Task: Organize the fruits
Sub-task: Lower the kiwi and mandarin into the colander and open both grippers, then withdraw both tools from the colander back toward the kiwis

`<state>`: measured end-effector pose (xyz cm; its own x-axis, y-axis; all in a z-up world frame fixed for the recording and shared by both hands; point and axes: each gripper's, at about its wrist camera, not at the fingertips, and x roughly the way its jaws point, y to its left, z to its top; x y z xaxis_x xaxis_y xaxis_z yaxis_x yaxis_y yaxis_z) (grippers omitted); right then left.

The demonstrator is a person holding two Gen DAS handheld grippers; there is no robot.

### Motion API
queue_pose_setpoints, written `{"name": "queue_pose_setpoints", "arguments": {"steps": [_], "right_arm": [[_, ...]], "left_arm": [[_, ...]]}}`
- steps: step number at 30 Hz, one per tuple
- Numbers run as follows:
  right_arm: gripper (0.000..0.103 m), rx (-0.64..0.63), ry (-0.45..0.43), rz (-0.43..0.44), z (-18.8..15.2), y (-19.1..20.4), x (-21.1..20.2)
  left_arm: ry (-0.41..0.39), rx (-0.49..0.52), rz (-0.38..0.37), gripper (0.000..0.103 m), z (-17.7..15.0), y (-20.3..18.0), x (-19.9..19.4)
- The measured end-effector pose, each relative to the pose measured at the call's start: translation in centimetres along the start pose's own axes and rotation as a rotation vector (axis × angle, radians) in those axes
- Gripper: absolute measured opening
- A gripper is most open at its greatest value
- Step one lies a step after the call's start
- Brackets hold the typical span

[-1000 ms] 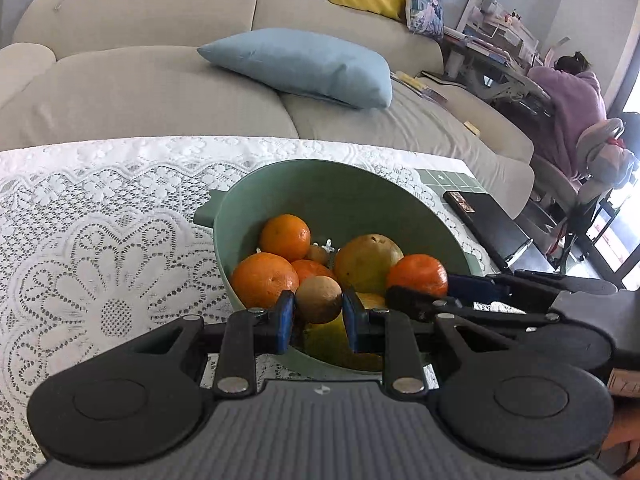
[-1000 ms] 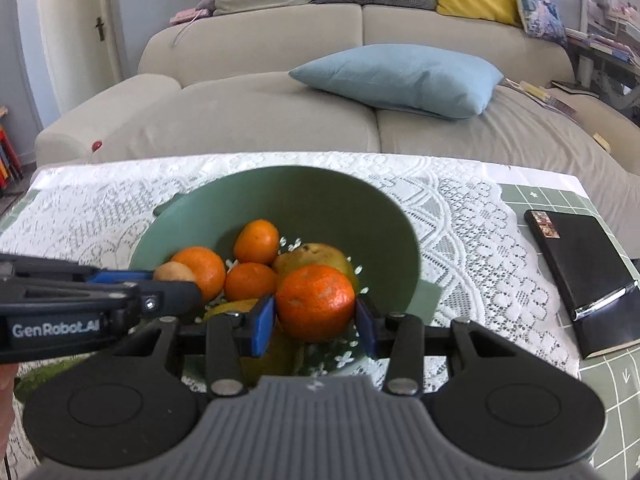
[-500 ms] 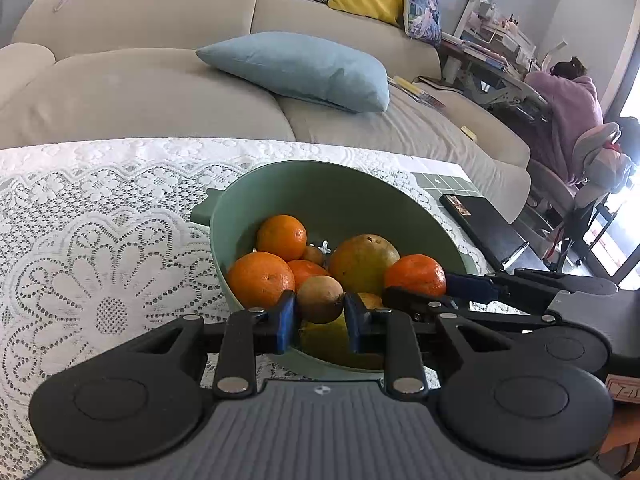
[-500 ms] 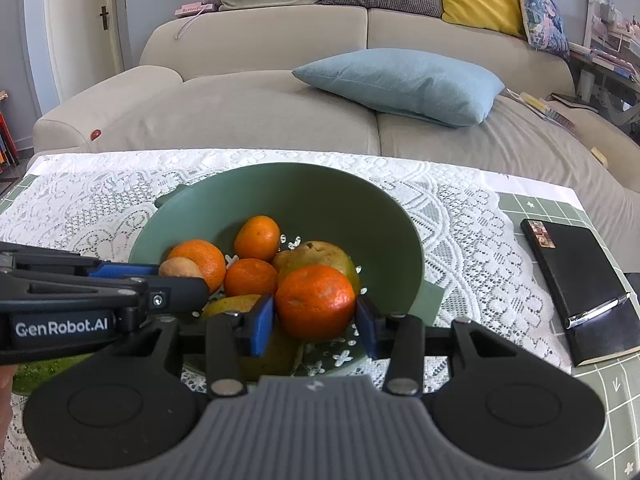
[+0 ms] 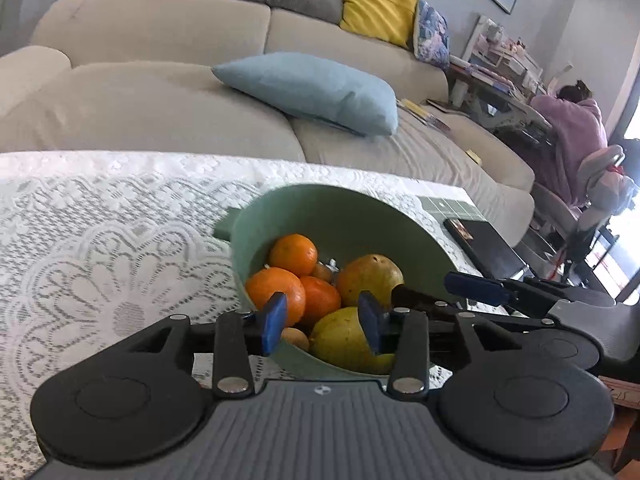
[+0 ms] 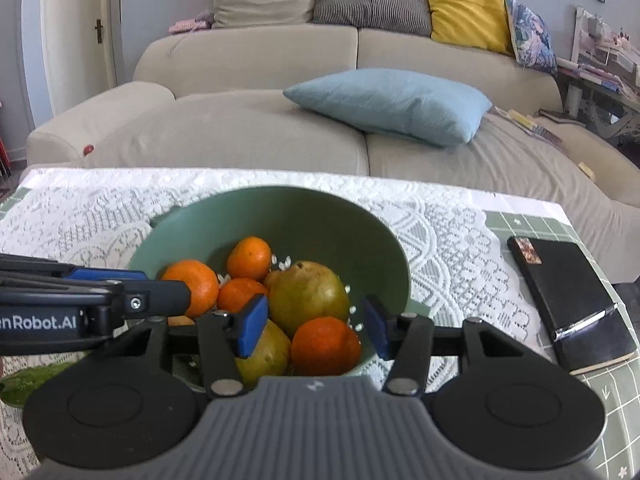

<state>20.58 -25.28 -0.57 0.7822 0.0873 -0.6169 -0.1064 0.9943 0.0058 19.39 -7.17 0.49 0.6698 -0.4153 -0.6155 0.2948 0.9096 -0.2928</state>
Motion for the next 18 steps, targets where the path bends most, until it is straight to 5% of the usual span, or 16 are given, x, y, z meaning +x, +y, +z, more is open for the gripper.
{"name": "queue_pose_setpoints", "arguments": {"steps": [3,18], "right_arm": [[0.061,0.01,-0.056,0.014,0.1,0.5,-0.6],[0.061,0.064,-0.218,0.258,-0.4,4.8,-3.3]], "left_arm": [[-0.032,-0.007,0.024,0.049,0.1,0.5,-1.2],[-0.111,-0.047,0.164,0.049,-1.1,6.0,-6.7]]}}
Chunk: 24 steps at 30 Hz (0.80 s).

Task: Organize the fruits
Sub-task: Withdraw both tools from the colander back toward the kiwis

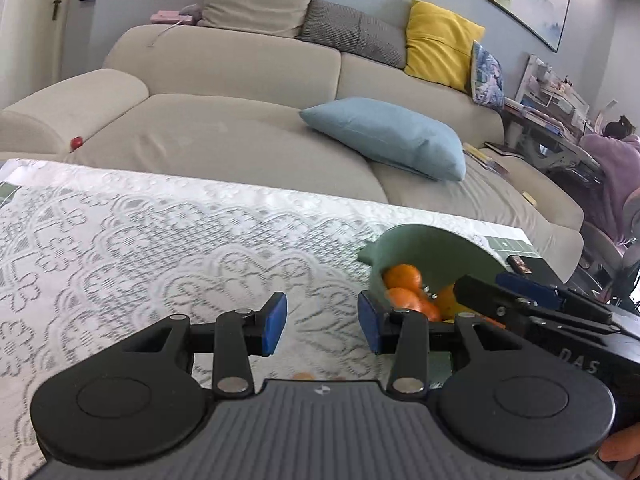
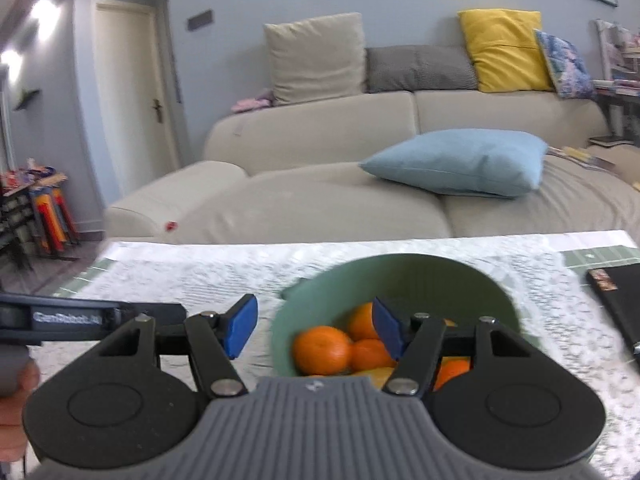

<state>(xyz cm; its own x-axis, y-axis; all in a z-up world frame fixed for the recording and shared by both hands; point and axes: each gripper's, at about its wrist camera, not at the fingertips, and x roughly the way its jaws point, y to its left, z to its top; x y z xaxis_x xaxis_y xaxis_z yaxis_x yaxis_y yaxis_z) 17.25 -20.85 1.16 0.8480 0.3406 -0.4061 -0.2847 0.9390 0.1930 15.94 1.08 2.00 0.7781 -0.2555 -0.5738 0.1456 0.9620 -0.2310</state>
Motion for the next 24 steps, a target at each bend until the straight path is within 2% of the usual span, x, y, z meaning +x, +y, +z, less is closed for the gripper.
{"name": "queue_pose_setpoints", "arguments": {"steps": [6,10,12,14,21,24], "right_arm": [[0.047,-0.084,0.019,0.073,-0.8,2.9,0.1],[0.036,-0.128,0.117,0.099,-1.6,4.2,1.2],[0.03,-0.116,0.175,0.107,-2.1,4.2,2.0],[0.028,-0.094,0.212,0.113,-2.4,4.0,2.8],[0.026,0.007,0.287,0.132,-3.4,3.0,4.6],[0.021,0.039,0.316,0.119,-3.9,2.5,5.4]], "left_arm": [[0.018,0.008,-0.012,0.049,-1.2,1.6,-0.7],[0.037,0.033,-0.039,0.048,-1.8,2.1,-0.6],[0.056,0.037,-0.057,0.044,-2.1,2.5,-0.3],[0.083,0.024,-0.081,0.043,-2.4,2.8,0.2],[0.149,0.009,-0.163,0.037,-3.2,3.4,2.6],[0.176,0.001,-0.184,0.036,-3.4,3.8,3.8]]}}
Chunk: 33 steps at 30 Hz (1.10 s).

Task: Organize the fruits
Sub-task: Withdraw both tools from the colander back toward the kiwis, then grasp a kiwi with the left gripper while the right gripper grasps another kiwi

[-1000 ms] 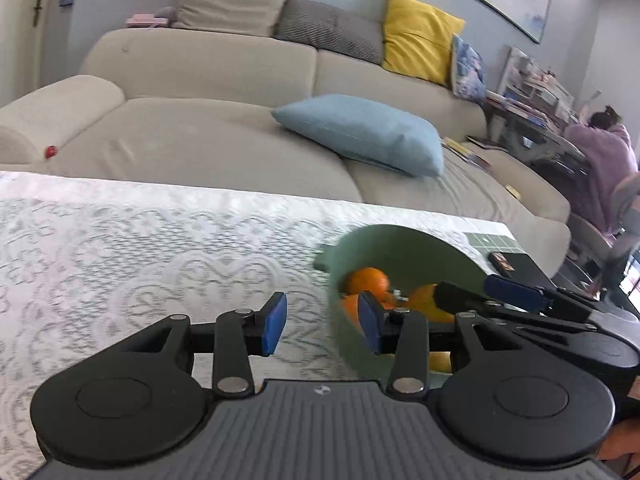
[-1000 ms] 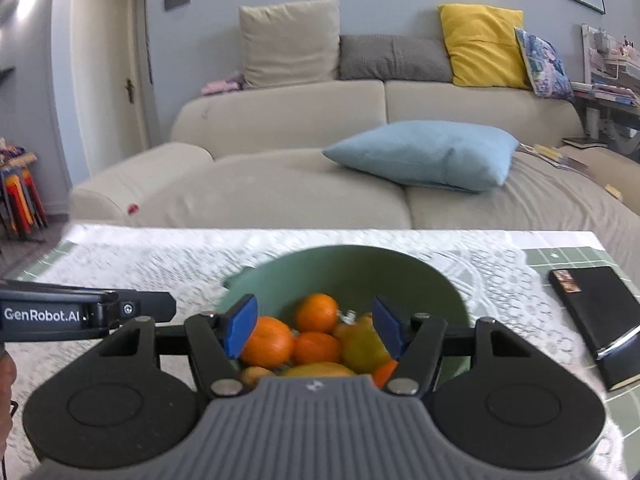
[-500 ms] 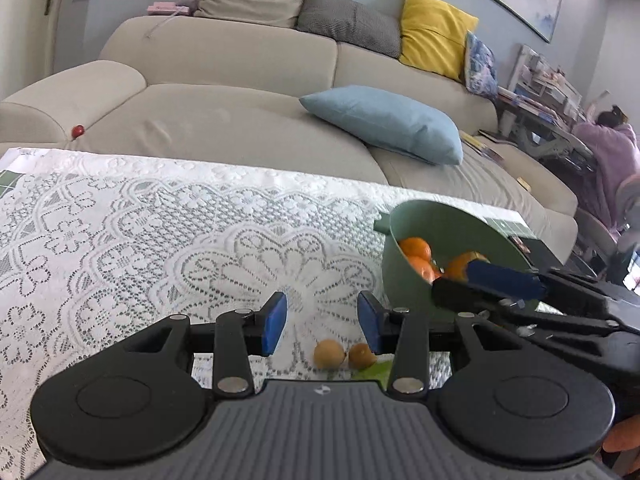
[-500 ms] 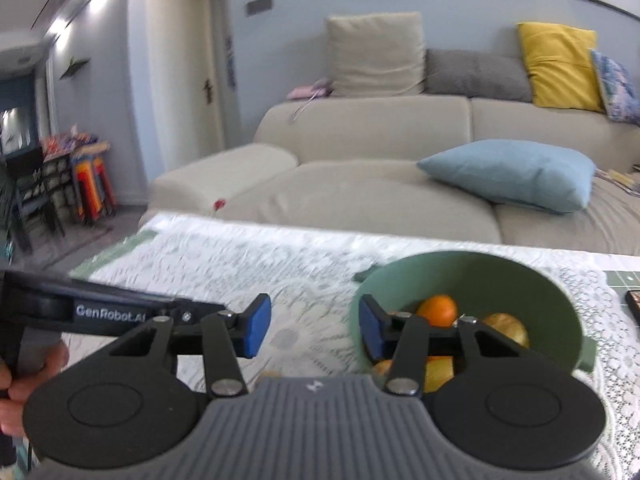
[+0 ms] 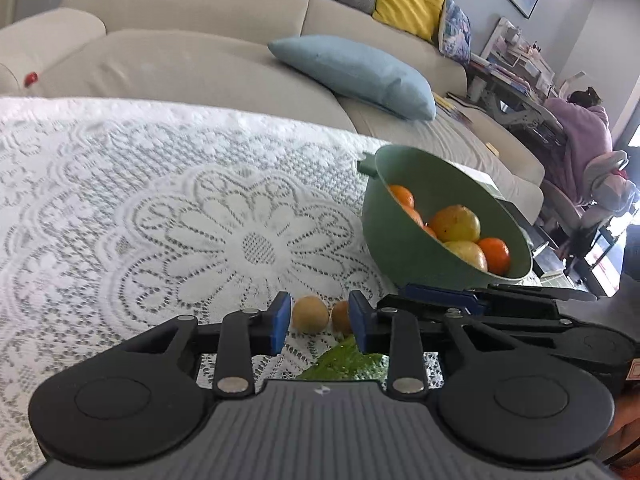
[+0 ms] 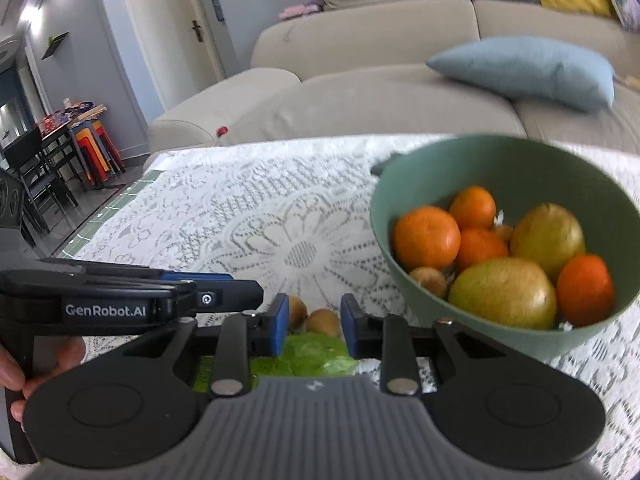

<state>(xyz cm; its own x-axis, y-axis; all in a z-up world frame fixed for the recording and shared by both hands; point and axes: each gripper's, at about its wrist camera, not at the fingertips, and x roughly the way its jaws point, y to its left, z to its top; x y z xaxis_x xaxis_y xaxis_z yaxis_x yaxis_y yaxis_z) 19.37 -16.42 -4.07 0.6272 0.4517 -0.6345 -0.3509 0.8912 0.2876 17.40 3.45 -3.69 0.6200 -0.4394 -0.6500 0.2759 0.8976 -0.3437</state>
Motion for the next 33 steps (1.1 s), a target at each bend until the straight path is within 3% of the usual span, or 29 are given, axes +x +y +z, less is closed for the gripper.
{"name": "queue_pose_setpoints", "arguments": {"steps": [16,21,33], "right_arm": [[0.02,0.056,0.016,-0.032,-0.3,-1.1,1.1],[0.021,0.06,0.014,-0.022,-0.3,-1.1,1.2],[0.023,0.053,0.034,0.031,0.0,-0.4,2.7]], "left_arm": [[0.054,0.06,-0.02,0.034,-0.3,0.5,3.5],[0.042,0.073,-0.02,0.028,-0.5,0.5,3.4],[0.023,0.081,0.032,0.028,-1.2,1.0,1.7]]}}
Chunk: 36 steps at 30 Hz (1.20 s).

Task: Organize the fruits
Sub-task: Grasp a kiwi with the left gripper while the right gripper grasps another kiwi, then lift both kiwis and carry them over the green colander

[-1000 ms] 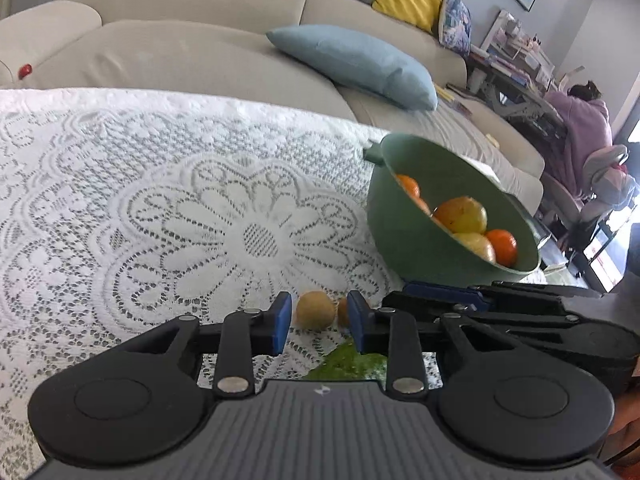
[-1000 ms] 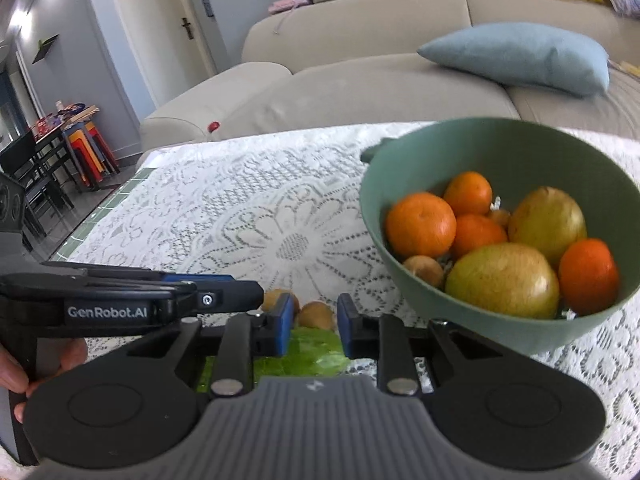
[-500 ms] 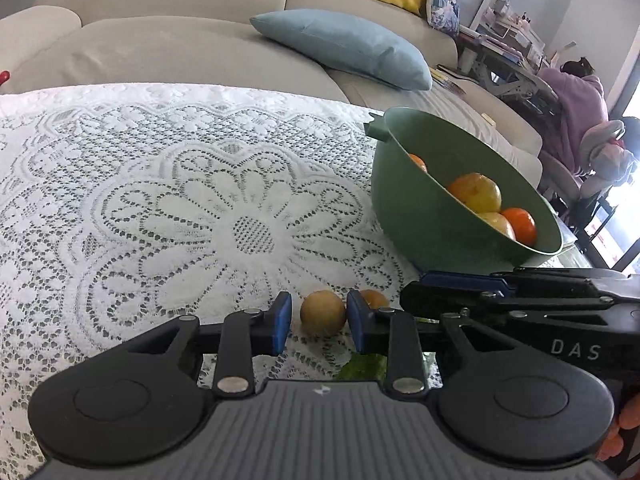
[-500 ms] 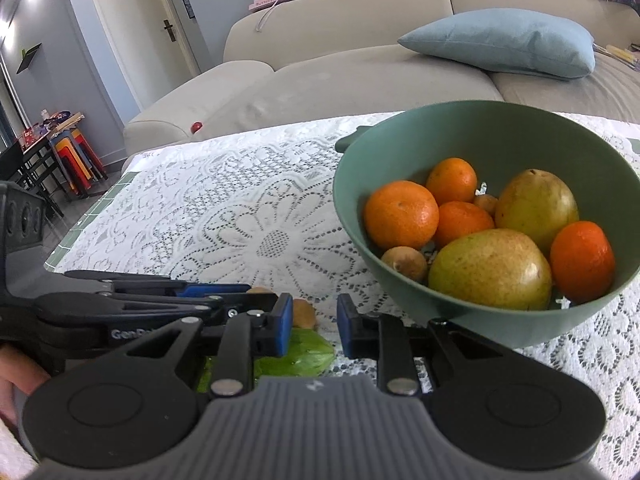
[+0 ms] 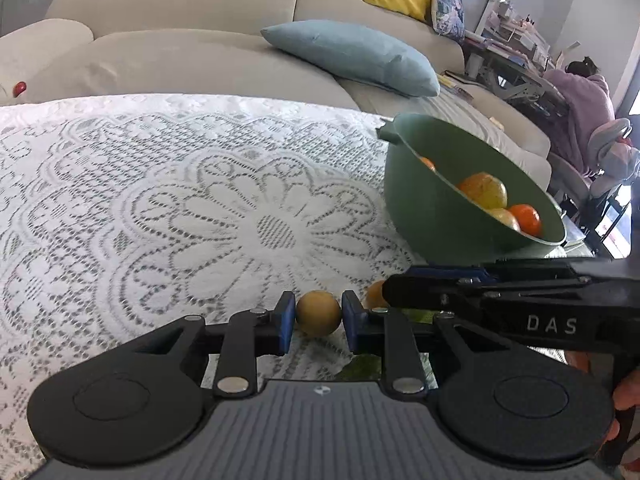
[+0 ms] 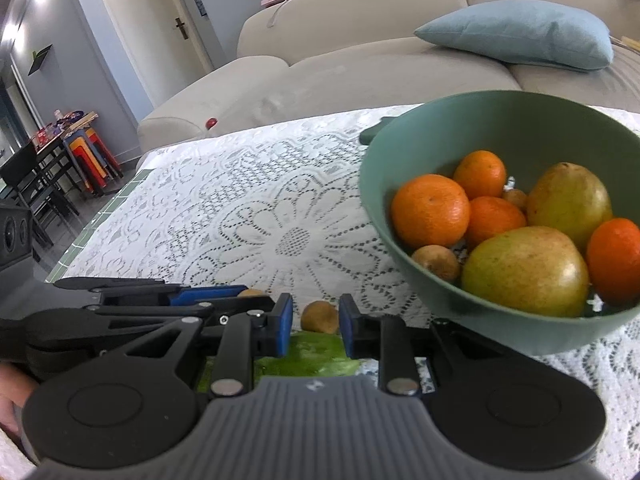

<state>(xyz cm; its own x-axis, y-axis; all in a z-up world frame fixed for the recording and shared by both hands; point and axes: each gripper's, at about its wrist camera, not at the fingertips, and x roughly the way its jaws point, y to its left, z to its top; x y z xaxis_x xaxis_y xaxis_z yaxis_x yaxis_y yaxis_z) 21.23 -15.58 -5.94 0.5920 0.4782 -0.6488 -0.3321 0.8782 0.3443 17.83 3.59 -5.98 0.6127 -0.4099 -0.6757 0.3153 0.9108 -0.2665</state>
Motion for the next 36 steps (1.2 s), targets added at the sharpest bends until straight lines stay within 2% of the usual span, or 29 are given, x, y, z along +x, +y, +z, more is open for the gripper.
{"name": "queue_pose_setpoints", "arguments": {"steps": [7,21,27,36], "right_arm": [[0.023,-0.062,0.011,-0.037,-0.2,0.7,0.6],[0.022,-0.025,0.032,-0.013,0.0,0.0,1.4],[0.017,-0.059,0.019,-0.016,-0.2,0.2,1.1],[0.016,-0.093,-0.003,-0.035,-0.5,0.8,0.8]], "left_arm": [[0.01,0.035,0.01,0.028,-0.3,-0.4,0.2],[-0.009,0.029,0.029,0.028,-0.6,-0.6,0.3],[-0.017,0.024,0.034,0.028,-0.6,-0.6,0.3],[-0.027,0.024,0.047,0.028,-0.8,-0.7,0.0]]}}
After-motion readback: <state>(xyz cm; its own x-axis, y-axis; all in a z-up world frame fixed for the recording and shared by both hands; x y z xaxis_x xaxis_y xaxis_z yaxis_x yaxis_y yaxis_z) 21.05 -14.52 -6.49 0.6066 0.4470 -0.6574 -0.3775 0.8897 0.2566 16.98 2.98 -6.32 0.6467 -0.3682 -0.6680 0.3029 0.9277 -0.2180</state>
